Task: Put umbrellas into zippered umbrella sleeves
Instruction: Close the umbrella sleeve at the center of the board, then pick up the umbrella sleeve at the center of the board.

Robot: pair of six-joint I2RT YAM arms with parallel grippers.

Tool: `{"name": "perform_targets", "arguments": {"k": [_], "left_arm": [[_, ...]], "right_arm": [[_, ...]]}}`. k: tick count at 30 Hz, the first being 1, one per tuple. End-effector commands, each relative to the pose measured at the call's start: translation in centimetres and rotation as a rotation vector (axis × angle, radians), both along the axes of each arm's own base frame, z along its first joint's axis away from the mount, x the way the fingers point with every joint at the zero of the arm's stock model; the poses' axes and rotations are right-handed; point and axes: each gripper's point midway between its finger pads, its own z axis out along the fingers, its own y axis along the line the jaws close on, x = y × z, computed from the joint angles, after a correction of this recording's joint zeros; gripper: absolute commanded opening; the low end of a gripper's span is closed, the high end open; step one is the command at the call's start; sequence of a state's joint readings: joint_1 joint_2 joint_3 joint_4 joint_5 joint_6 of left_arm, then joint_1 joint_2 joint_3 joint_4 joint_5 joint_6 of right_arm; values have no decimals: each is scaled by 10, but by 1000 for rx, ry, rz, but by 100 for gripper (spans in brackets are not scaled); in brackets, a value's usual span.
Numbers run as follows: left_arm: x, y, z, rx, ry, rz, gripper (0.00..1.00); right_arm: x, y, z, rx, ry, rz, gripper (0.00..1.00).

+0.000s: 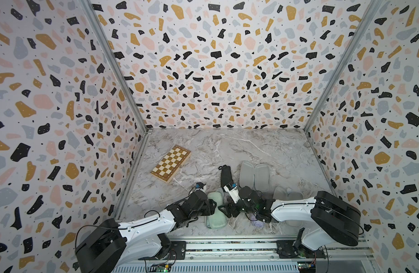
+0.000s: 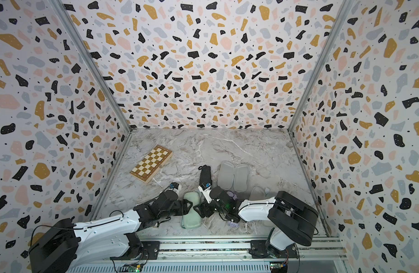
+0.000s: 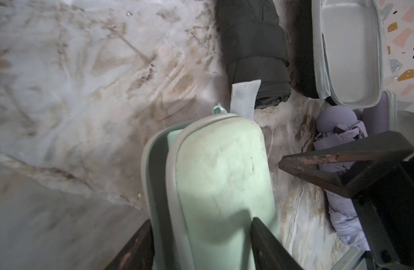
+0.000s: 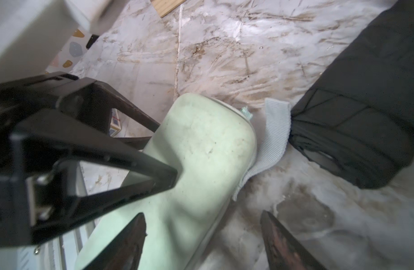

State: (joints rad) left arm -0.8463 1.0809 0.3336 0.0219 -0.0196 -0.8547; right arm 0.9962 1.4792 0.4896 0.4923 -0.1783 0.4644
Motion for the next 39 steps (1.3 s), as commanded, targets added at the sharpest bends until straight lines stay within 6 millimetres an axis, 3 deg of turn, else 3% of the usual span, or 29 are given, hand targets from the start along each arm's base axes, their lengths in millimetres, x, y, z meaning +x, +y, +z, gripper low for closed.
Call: {"name": "perform_targets", "arguments": {"k": [1, 5, 12, 16, 27, 34, 37, 39], "left_arm": [[-10, 13, -14, 46, 44, 13, 54], [-15, 17, -21, 40, 46, 9, 44], [-24, 24, -34, 82, 104, 1, 41], [-27, 26, -45, 92, 152, 32, 31], [-31, 23, -58, 39, 162, 30, 22], [-31, 25, -53, 8, 124, 34, 19], [-32, 24, -49, -30, 116, 31, 14], [-33, 22, -48, -56, 105, 28, 13]], "right_arm": [[0, -12, 11, 66, -9, 17, 78], [-7, -16, 11, 78, -3, 34, 78], [-19, -11, 10, 107, 52, 81, 78], [-31, 0, 11, 136, 102, 102, 77], [-34, 16, -13, 145, 186, 131, 72], [-35, 10, -23, 163, 235, 150, 72], [-36, 15, -23, 188, 257, 170, 71], [-38, 19, -23, 204, 282, 187, 66]]}}
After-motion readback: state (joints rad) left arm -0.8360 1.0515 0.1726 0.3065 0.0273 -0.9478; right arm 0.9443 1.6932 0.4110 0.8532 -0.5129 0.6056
